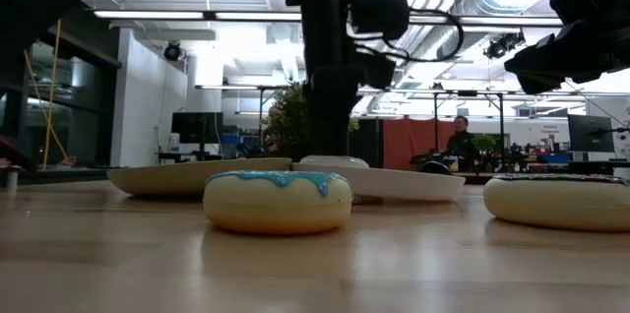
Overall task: Pick & Place donuts
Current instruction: Put the small brown donut on the brown plate
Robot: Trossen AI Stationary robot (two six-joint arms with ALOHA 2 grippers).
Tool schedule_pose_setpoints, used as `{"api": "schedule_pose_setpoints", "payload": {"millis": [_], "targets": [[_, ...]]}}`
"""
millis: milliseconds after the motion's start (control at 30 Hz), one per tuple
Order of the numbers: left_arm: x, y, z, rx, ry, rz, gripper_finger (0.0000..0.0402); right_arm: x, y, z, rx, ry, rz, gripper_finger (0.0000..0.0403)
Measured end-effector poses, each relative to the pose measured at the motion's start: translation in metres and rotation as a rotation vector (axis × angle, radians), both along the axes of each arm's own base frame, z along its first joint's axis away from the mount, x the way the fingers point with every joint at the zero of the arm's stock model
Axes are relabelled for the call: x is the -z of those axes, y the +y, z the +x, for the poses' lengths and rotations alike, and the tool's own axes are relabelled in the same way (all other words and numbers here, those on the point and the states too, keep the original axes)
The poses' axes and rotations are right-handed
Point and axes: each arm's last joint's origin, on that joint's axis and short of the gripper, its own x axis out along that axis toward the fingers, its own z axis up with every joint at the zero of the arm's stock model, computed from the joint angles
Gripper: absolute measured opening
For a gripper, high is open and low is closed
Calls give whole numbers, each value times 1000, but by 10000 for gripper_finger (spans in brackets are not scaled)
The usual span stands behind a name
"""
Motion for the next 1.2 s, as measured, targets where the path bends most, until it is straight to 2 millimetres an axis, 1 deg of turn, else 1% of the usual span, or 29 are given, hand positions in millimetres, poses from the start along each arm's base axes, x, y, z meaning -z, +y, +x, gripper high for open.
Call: {"api": "schedule_pose_setpoints", "payload": {"millis": [300, 500, 600, 667, 733, 833, 967, 1200], "targets": [[-22, 0, 1, -10, -10, 9, 294, 0, 0, 0, 0, 0, 0, 0], [-51, 0, -2, -12, -17, 17, 294, 0, 0, 0, 0, 0, 0, 1], [-69, 0, -4, -23, -69, 17, 294, 0, 0, 0, 0, 0, 0, 0], [-82, 0, -6, -40, -135, 17, 294, 0, 0, 0, 0, 0, 0, 1], [-89, 0, -10, -47, -156, 16, 294, 0, 0, 0, 0, 0, 0, 0], [-95, 0, -12, -49, -178, 18, 291, 0, 0, 0, -1, -1, 0, 1], [-98, 6, -14, -52, -183, 15, 263, 0, 0, 0, 0, -2, 0, 0], [-109, 21, -24, -26, -182, 2, 169, 0, 0, 0, 0, -1, 0, 0]]}}
